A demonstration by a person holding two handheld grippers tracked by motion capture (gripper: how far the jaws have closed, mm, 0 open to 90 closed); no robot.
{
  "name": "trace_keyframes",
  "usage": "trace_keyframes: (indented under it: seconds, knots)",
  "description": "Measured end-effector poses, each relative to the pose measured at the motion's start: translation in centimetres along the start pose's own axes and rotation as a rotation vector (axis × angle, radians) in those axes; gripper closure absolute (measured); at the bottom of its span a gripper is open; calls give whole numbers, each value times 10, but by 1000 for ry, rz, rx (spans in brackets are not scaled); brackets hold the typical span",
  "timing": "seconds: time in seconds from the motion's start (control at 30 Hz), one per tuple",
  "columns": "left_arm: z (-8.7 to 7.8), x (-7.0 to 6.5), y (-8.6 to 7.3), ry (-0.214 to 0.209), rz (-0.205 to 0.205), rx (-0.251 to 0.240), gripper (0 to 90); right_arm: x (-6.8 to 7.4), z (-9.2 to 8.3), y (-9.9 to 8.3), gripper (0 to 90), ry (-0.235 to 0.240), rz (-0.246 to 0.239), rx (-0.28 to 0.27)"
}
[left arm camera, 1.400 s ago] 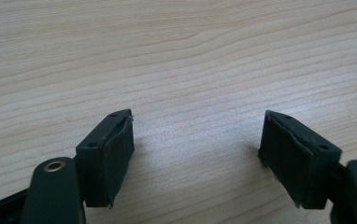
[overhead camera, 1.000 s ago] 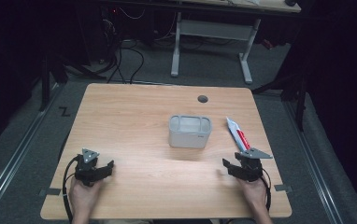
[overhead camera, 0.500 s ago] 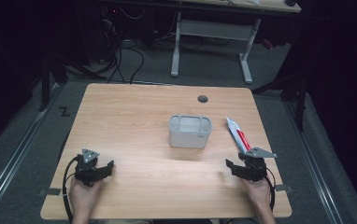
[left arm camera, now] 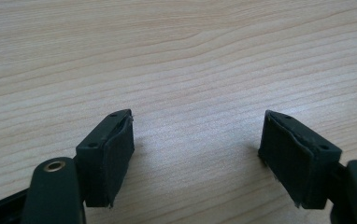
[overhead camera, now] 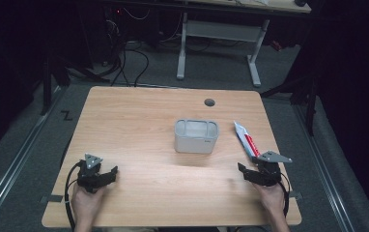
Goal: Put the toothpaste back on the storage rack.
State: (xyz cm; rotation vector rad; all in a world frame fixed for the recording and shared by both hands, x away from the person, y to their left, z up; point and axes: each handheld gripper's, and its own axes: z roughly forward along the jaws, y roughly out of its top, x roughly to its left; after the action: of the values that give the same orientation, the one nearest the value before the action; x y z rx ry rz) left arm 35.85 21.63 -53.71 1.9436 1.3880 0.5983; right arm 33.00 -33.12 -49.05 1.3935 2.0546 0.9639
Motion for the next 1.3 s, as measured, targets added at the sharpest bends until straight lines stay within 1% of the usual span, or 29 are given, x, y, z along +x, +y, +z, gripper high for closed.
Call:
trace_keyframes:
  seconds: [0.07,0.23,0.33,0.37,0.57,0.63,0.7,0.73,0.77,0.9,1.0,1.07,1.1,1.17,1.3]
  knots:
    - [0,0,0,0,0,0,265,-1,-1,2,361,-14,-4,-9]
    - [0,0,0,0,0,0,265,-3,-1,6,381,-28,-18,-9]
    - [0,0,0,0,0,0,265,-6,0,8,390,-35,-14,-3]
    - [0,0,0,0,0,0,265,-7,2,8,399,-45,-11,0]
    - [0,0,0,0,0,0,265,-12,2,13,413,-57,0,-7]
    - [0,0,0,0,0,0,265,-13,2,14,413,-58,-7,-8]
    - [0,0,0,0,0,0,265,-14,2,17,411,-70,5,-3]
    - [0,0,0,1,0,0,265,-16,4,19,398,-82,17,-4]
    - [0,0,0,1,0,0,265,-17,4,21,388,-83,25,-1]
    - [0,0,0,1,0,0,265,-17,5,27,369,-91,26,7]
    - [0,0,0,0,0,0,265,-18,7,33,360,-84,22,17]
    - [0,0,0,0,0,0,265,-17,9,35,355,-85,4,37]
    - [0,0,0,0,0,0,265,-17,9,35,355,-85,4,37]
    - [0,0,0,0,1,0,265,-16,10,39,359,-91,-21,58]
    - [0,0,0,1,0,0,265,-17,10,44,370,-93,-30,59]
